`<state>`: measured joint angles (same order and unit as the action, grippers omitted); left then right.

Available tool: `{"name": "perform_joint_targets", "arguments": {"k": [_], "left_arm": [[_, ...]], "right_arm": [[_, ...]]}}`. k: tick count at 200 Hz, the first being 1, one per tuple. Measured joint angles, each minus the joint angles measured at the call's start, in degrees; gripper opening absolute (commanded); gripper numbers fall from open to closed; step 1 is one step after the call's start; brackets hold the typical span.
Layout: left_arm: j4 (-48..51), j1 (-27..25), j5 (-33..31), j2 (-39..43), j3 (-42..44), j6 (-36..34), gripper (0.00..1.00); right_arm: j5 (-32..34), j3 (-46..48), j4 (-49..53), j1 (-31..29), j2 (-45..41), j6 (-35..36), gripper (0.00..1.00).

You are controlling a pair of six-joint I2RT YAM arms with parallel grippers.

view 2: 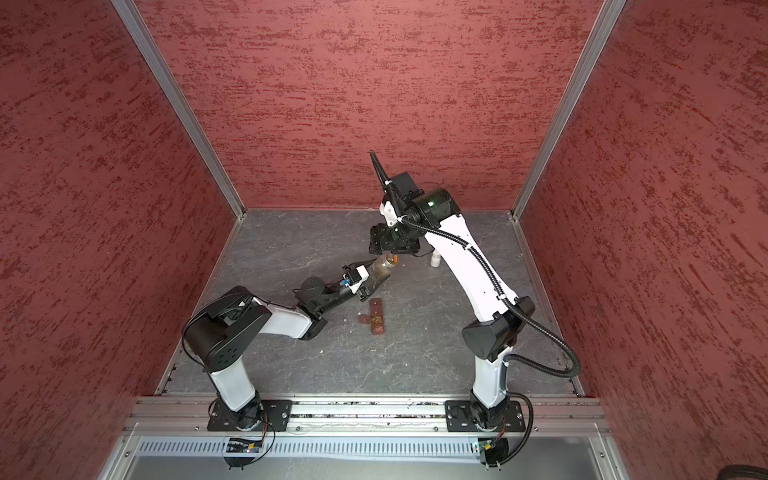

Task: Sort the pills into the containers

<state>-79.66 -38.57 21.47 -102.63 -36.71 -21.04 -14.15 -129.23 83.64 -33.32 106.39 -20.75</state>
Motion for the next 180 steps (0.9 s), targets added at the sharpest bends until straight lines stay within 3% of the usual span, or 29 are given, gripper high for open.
{"name": "perform_joint_targets", "arguments": {"k": [53,108,180], "left_arm": [[-0.57,0.00,1.66,0.00,0.00,0.00,0.00],[-0.50,0.39,-0.11,0.00,0.00,0.24,0.00],[-0.48,0.66,-1.14,0.76,0.74,0.26,0.00]], "right_arm": [[0.79,4.48,-1.90,-0.61,-3.43,-0.04,0.70],[3.45,4.70,1.68,-1.20,-3.63,-0.37,0.73],[3.91,4.04,4.13,-1.33,-3.30,-0.31,0.69]]}}
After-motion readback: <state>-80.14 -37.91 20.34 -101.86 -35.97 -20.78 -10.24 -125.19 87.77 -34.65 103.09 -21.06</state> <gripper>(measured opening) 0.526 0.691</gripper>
